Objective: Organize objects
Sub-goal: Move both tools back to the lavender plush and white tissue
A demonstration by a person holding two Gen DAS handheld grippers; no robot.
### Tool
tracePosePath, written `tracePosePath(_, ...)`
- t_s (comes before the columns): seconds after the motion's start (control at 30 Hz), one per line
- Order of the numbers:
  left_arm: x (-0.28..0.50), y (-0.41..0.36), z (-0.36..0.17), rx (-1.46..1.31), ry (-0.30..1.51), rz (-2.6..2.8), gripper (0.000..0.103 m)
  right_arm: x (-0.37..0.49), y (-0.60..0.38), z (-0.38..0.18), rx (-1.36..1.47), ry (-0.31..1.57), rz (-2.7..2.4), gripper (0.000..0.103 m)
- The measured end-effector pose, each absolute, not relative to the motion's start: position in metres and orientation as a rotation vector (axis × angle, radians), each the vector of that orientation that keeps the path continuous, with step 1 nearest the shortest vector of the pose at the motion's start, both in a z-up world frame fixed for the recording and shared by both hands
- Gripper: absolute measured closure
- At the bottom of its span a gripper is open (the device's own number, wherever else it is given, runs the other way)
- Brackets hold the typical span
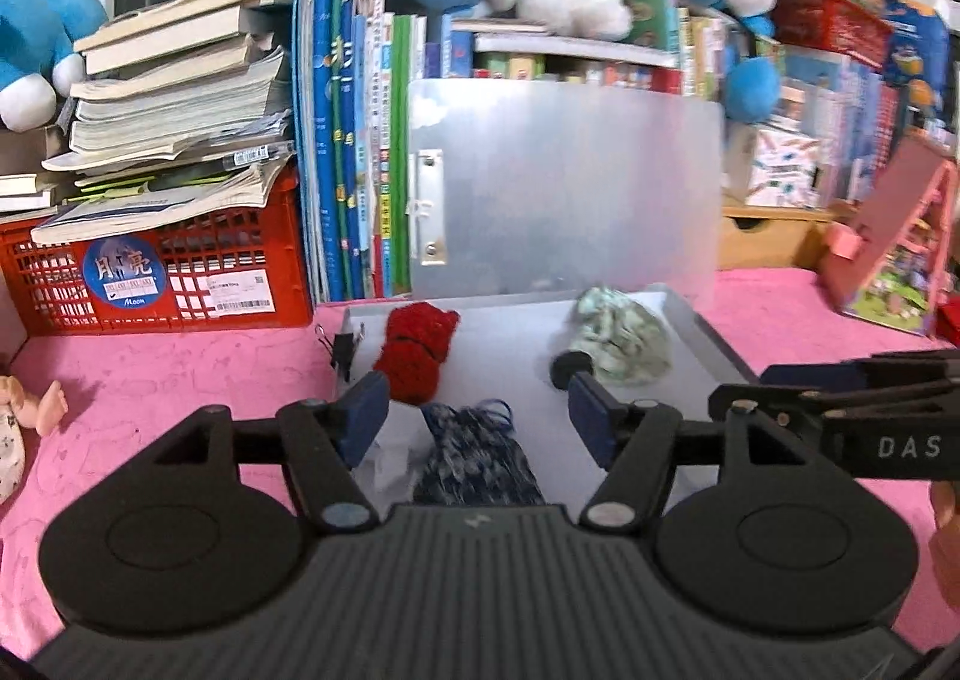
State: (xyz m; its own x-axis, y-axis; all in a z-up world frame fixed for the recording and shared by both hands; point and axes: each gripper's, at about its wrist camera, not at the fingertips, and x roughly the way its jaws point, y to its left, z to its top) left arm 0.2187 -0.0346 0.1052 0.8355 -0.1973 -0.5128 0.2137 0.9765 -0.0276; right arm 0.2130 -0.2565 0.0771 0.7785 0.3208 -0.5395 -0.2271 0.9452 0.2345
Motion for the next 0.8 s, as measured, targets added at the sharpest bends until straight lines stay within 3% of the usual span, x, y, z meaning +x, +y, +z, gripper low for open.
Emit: tracePosePath(0.8,0.058,-0.021,0.064,0.093,0.549,-0.416,0.03,0.086,-0.253,0.052,0.084,0.627,0.423,0.035)
